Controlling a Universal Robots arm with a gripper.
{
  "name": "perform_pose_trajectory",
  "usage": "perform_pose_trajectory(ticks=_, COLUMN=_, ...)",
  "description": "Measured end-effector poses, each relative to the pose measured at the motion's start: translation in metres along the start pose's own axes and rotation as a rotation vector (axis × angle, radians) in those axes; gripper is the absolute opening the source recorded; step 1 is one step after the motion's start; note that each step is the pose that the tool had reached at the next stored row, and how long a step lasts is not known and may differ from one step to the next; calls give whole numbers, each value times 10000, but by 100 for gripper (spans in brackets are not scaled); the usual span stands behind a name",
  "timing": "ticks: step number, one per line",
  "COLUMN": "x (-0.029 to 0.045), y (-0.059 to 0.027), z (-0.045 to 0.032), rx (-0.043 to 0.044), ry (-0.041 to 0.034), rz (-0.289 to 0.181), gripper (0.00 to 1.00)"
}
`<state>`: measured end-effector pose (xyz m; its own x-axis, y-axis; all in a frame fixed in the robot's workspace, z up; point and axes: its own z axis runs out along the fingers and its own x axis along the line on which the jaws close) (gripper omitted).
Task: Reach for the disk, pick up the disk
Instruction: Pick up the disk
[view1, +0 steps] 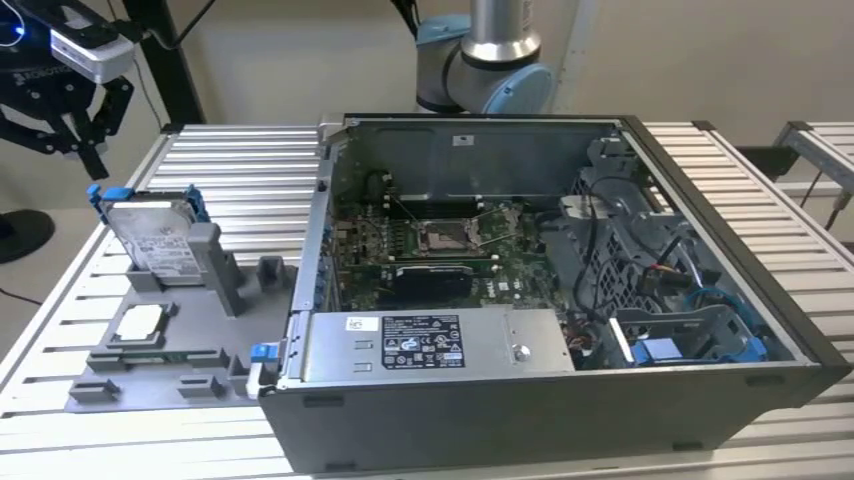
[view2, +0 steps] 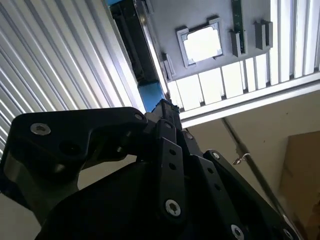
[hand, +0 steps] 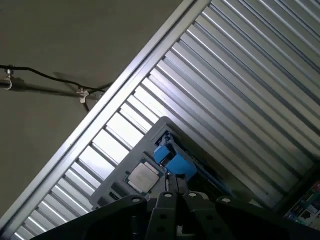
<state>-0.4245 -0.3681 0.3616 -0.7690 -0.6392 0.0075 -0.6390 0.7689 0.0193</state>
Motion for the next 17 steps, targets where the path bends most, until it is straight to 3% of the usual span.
perform_pose_trajectory(ticks=9, x=0, y=0, z=-1, rx=2, ry=0, rz=-173, gripper=0)
perform_pose_trajectory(ticks=17, x=0, y=0, z=-3, rx=18, ry=32, rz=-1516, gripper=0)
